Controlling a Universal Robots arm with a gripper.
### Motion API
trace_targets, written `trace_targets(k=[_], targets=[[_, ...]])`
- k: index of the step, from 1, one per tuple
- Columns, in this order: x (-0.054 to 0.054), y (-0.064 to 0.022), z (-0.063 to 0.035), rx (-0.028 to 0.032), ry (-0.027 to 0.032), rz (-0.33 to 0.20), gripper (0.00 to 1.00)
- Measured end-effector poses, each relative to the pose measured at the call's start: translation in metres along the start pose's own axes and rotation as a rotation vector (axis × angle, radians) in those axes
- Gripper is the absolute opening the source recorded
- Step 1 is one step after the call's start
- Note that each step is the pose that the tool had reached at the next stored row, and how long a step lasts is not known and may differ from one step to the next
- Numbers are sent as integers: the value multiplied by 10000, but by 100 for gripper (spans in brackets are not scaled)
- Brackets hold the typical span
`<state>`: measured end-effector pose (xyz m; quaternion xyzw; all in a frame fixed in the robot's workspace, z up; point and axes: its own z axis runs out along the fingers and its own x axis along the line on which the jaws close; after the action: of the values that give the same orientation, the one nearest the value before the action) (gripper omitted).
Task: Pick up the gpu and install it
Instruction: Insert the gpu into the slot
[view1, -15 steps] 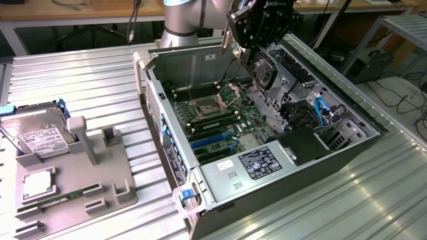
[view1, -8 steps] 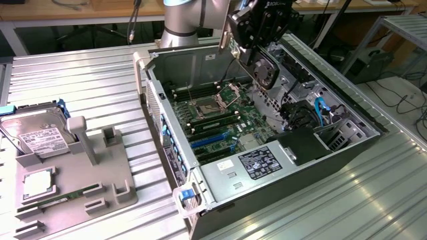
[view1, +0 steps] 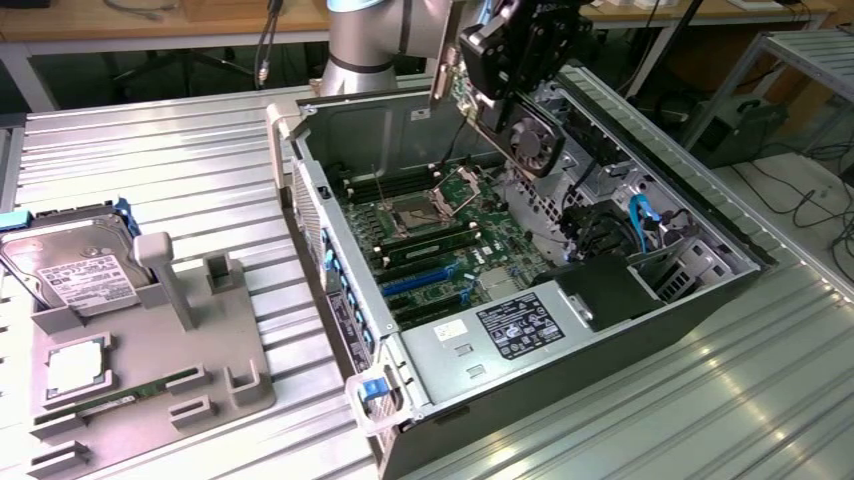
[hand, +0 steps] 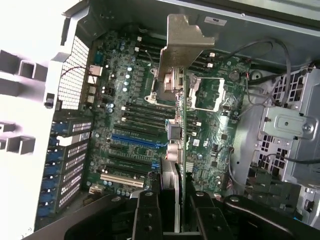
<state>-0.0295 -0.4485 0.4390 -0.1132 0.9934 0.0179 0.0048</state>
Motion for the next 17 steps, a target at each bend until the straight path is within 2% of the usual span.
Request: trace_targets(k=[17], targets=[[0,0,0,-27,67,-1949,27]])
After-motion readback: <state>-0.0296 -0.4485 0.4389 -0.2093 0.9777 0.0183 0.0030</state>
